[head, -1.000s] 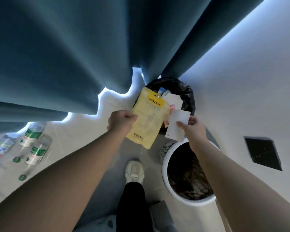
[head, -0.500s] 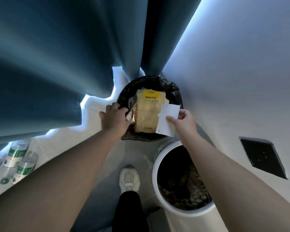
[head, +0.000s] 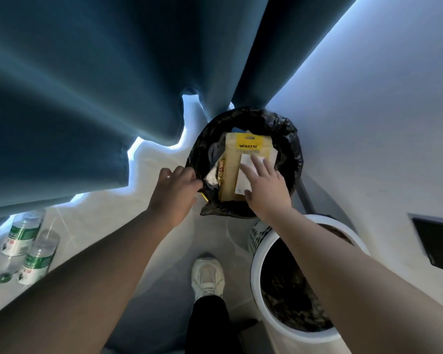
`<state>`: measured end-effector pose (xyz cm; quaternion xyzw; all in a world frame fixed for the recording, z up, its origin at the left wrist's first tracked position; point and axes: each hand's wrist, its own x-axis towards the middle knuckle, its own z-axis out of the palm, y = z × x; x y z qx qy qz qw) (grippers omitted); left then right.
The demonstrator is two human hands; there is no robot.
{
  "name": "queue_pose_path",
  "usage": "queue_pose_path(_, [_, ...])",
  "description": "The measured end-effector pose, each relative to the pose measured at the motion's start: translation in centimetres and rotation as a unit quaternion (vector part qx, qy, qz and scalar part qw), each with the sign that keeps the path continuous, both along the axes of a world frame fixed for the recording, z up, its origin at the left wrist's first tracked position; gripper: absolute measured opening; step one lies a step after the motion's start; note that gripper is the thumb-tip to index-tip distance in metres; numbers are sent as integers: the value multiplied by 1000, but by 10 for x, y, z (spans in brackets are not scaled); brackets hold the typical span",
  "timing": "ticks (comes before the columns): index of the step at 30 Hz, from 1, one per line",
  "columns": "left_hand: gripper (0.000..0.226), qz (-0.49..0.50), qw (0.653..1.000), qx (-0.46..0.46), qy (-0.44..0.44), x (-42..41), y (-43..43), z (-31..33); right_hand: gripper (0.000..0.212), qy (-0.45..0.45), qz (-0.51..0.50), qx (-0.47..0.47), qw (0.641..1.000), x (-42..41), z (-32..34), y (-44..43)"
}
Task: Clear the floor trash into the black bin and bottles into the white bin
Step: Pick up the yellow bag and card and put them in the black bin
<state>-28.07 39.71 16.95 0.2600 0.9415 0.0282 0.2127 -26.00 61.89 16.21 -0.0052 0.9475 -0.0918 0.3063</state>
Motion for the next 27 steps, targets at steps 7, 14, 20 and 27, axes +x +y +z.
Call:
queue_pose_path(7, [14,-76,994,61,57,-10,-22,-28,69,-162,64,60,983,-21,-56,-18])
queue_pose_path(14, [10,-84,990,96,58,-2,-43,-32,68,-201,44,51,977,-24,-59,-24])
queue_pose_path(20, [53,26,999,2,-26,28,-66,6,65,-128,69,59,988,4,5,-35])
queue_pose_path(27, [74,148,984,-70,-64,92,-123,50,69,-64,134,48,988,52,58,-106])
